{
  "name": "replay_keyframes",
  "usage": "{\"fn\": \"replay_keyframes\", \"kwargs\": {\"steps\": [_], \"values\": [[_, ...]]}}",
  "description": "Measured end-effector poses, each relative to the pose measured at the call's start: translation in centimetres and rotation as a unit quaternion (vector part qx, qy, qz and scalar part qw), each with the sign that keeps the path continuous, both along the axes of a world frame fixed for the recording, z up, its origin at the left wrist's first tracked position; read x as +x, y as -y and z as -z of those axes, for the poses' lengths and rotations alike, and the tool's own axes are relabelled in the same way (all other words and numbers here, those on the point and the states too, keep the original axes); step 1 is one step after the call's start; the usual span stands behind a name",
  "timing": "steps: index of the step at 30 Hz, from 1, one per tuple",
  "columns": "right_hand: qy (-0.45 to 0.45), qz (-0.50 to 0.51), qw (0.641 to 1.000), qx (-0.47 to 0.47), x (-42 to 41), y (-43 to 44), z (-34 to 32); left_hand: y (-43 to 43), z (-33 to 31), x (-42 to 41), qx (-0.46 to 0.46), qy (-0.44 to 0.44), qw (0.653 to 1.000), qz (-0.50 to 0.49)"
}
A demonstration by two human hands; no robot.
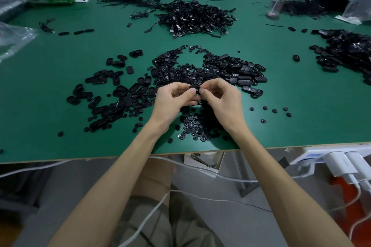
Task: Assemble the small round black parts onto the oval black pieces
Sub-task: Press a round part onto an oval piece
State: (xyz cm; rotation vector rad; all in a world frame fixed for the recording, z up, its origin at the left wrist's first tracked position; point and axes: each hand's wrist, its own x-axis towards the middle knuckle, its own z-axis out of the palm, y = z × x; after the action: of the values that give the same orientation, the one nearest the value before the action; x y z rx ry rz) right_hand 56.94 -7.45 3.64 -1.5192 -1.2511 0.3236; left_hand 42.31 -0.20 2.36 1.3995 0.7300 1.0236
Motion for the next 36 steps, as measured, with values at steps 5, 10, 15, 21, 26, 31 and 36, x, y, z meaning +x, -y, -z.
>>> {"fn": "replay_keyframes", "kwargs": {"steps": [5,10,15,21,26,31,36], "values": [[0.012,0.001,1.0,-0.012,0.0,0.0,0.0,0.0,0.0,0.0,-0.004,-0.011,1.0,-0.001],[0.017,0.0,1.0,-0.014,0.0,0.0,0.0,0.1,-0.1,0.1,-0.004,-0.02,1.0,0.008],[0.013,0.009,1.0,-0.004,0.1,0.0,0.2,0.3,-0.2,0.0,-0.005,-0.024,0.999,0.025],[0.014,-0.001,1.0,0.011,0.4,-0.1,0.3,0.3,-0.4,-0.1,-0.009,-0.015,0.999,0.037],[-0.052,-0.029,0.998,-0.004,1.0,-0.1,0.4,0.4,-0.5,-0.2,-0.015,-0.005,0.999,0.045],[-0.074,-0.04,0.996,-0.009,0.9,-0.3,0.7,0.3,-0.2,0.1,0.004,-0.036,0.998,0.045],[-0.1,-0.05,0.994,-0.014,1.0,-0.2,0.7,0.3,0.0,0.2,0.031,-0.074,0.996,0.041]]}}
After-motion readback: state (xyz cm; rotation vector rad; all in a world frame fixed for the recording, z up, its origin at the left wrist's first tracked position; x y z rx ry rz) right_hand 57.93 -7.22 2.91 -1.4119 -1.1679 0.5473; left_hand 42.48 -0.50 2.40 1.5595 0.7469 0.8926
